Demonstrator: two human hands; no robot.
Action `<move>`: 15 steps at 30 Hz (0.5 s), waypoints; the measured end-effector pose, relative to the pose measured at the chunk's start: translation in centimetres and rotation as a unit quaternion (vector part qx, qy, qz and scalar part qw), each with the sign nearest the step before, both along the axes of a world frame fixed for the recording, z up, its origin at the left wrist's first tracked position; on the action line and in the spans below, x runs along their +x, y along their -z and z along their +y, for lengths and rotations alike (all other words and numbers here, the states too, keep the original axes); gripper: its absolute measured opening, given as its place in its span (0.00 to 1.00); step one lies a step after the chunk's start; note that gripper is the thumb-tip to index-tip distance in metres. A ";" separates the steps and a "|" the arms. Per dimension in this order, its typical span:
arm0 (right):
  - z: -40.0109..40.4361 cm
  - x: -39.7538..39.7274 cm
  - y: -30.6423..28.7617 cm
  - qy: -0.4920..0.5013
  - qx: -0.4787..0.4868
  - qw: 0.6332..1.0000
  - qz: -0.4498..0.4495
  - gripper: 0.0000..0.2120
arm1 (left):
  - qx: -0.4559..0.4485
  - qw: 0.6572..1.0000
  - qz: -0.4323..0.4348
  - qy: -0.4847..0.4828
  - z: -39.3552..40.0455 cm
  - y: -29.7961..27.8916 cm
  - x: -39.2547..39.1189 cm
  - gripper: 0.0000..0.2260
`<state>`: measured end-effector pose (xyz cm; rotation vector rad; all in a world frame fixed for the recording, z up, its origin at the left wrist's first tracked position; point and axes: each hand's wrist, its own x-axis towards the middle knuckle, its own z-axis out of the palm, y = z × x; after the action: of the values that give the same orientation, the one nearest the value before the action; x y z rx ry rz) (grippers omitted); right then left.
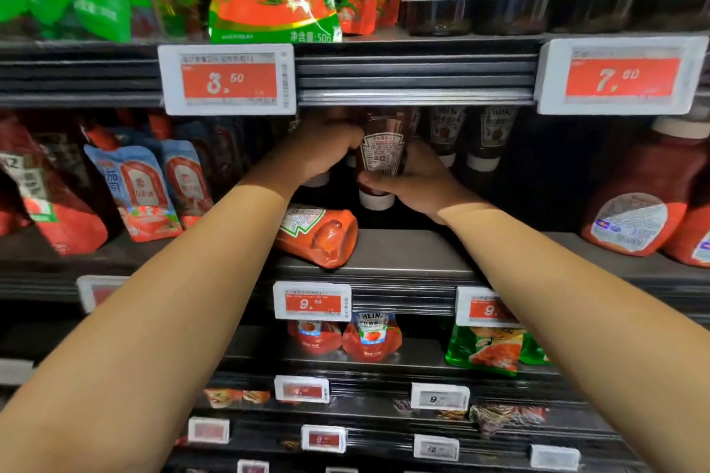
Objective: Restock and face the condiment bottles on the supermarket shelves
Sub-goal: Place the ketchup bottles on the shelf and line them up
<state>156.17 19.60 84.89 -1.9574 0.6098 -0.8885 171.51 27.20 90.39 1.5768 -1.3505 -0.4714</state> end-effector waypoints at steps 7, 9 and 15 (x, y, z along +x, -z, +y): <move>-0.7 0.1 1.0 0.021 -0.055 0.998 -0.008 0.22 | -0.076 0.988 0.114 0.068 -1.3 1.8 0.2 0.15; -0.6 0.2 1.1 0.038 -0.054 0.998 0.004 0.22 | -0.070 0.991 0.095 0.059 -1.5 2.1 0.2 0.10; -0.9 -0.1 1.7 0.144 -0.063 0.987 0.030 0.44 | -0.130 0.988 0.056 0.054 -2.5 2.5 0.6 0.16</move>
<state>156.10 18.74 83.21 -2.0464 0.9075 -1.0702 172.13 24.70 87.88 1.2511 -1.3567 -0.4233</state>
